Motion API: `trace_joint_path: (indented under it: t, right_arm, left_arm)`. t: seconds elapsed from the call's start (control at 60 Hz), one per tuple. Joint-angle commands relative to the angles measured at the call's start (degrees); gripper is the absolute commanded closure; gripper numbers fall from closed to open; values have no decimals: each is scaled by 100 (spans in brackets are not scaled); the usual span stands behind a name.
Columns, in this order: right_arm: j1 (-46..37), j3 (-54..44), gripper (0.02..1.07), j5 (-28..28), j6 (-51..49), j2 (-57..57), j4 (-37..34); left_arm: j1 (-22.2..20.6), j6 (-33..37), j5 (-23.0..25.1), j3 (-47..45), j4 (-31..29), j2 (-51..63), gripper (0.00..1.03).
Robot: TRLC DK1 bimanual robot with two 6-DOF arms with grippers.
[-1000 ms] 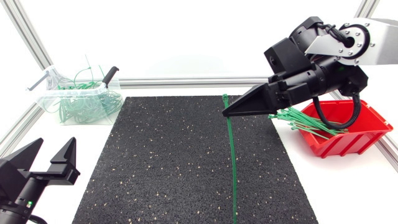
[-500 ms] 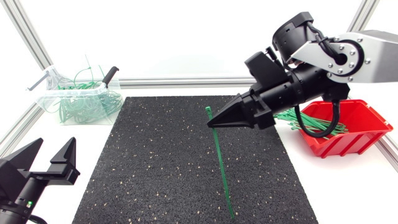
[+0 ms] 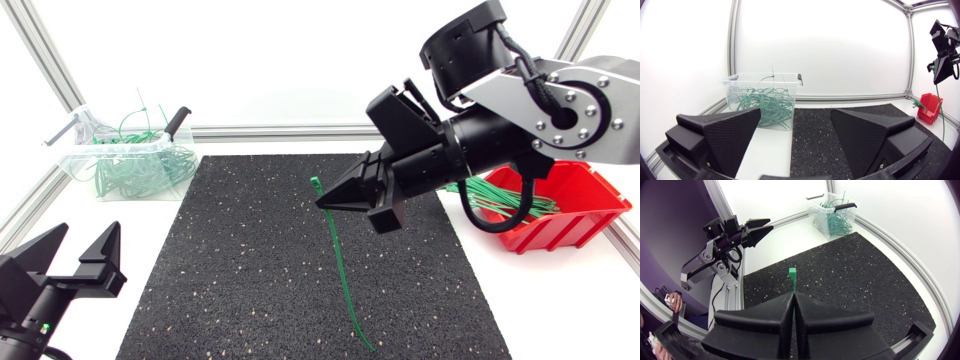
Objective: Take a green cable tie from the red box, thread the tail through the head to close it, then place it in the transparent bin on the left.
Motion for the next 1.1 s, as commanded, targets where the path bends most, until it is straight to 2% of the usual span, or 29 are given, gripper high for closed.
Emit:
trace_joint_path:
  t: [0.0, 0.383, 0.633, 0.783, 0.967, 1.083]
  right_arm:
    - [113, -63, 101, 115, 157, -40, 91]
    - [359, 139, 101, 449, 596, 250, 486]
    - [614, 658, 101, 844, 1080, 760, 591]
    - [842, 1071, 101, 1292, 1317, 1094, 583]
    - [1071, 1598, 101, 1864, 1686, 1498, 530]
    - [1176, 1897, 101, 2092, 1915, 1735, 460]
  left_arm:
    - [37, 9, 27, 73, -314, 27, 8]
    - [169, -35, 36, 750, -446, 1003, 10]
    - [133, -334, -78, 1515, -639, 2365, 10]
    - [-34, -378, -263, 1892, -903, 2866, 10]
    - [-508, -219, -254, 2121, -1220, 3244, 6]
    - [-649, -88, -166, 2086, -1061, 3314, 5]
